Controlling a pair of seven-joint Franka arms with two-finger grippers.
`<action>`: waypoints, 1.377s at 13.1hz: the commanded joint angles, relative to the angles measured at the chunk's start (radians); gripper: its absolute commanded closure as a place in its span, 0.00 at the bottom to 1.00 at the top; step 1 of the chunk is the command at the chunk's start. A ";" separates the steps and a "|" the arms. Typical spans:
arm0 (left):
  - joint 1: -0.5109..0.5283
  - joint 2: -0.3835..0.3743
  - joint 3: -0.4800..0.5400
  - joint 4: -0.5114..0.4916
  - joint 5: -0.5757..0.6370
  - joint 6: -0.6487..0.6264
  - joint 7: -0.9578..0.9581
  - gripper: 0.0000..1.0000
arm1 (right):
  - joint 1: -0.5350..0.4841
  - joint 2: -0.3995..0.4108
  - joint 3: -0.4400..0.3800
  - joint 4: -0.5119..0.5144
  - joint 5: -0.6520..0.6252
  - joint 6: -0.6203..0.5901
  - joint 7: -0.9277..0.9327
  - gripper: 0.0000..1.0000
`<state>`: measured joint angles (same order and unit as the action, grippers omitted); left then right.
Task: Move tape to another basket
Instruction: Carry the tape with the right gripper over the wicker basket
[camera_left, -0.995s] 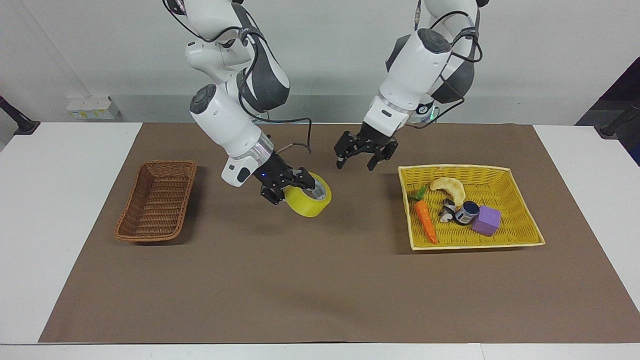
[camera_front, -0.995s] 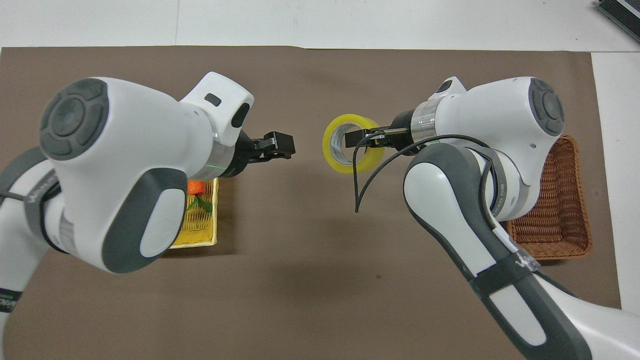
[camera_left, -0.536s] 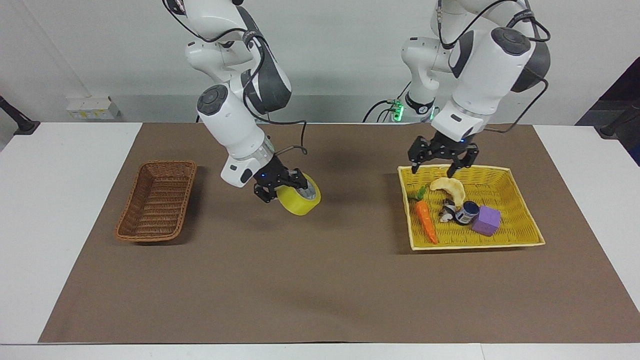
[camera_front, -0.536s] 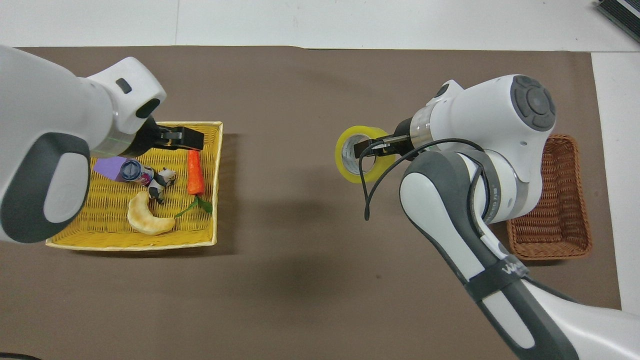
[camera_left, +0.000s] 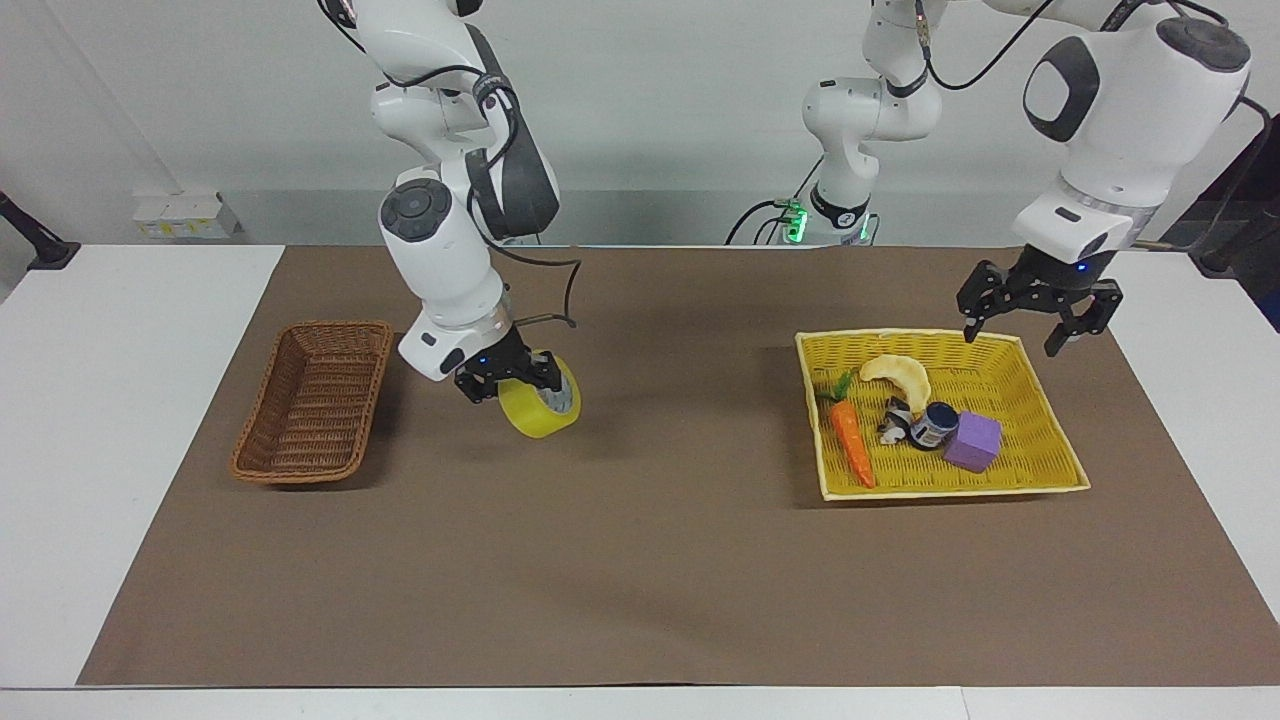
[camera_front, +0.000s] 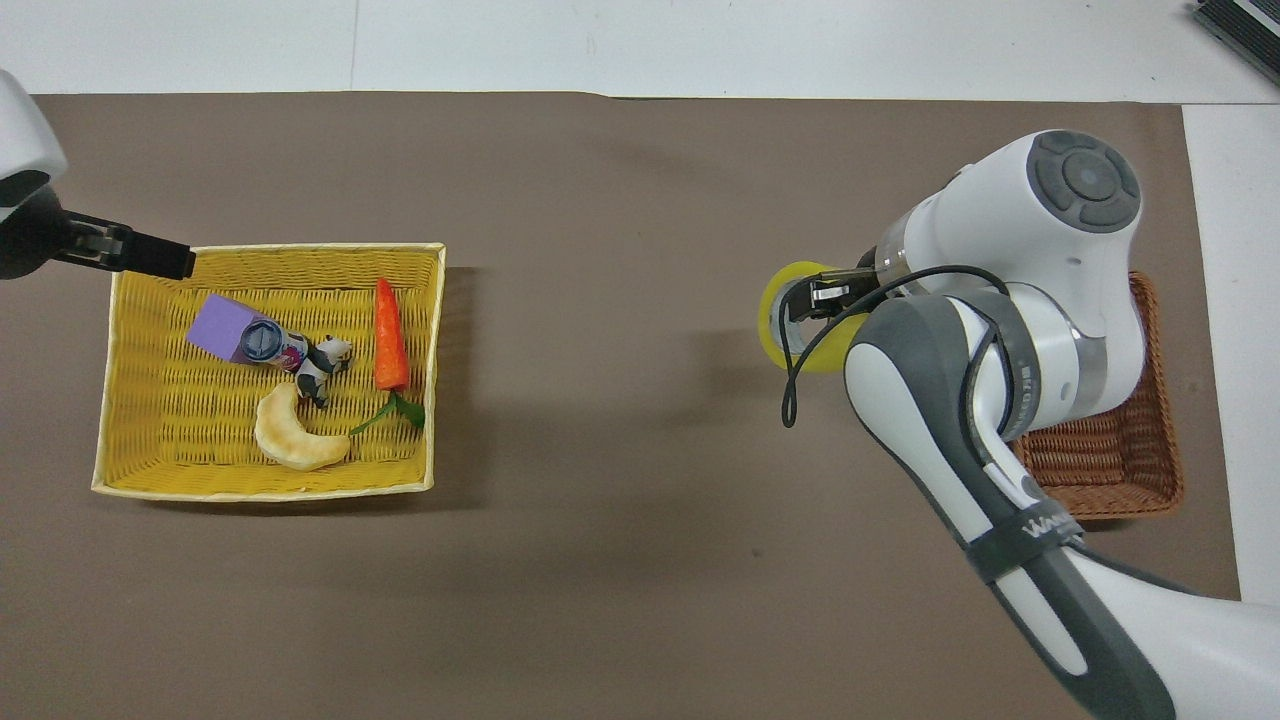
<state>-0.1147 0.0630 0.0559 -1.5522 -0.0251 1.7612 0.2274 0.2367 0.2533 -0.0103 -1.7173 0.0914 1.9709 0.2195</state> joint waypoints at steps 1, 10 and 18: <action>0.033 0.001 -0.008 0.092 0.017 -0.145 0.010 0.00 | -0.057 -0.012 0.013 0.083 -0.140 -0.149 0.106 1.00; 0.039 -0.034 -0.008 0.115 0.011 -0.192 -0.002 0.00 | -0.295 -0.017 0.009 -0.005 -0.269 -0.109 -0.137 1.00; 0.038 -0.032 -0.008 0.121 0.008 -0.200 -0.039 0.00 | -0.473 -0.098 0.009 -0.309 -0.318 0.046 -0.428 0.94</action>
<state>-0.0864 0.0370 0.0556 -1.4389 -0.0239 1.5777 0.2058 -0.2293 0.1979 -0.0146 -1.9214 -0.1937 1.9523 -0.1954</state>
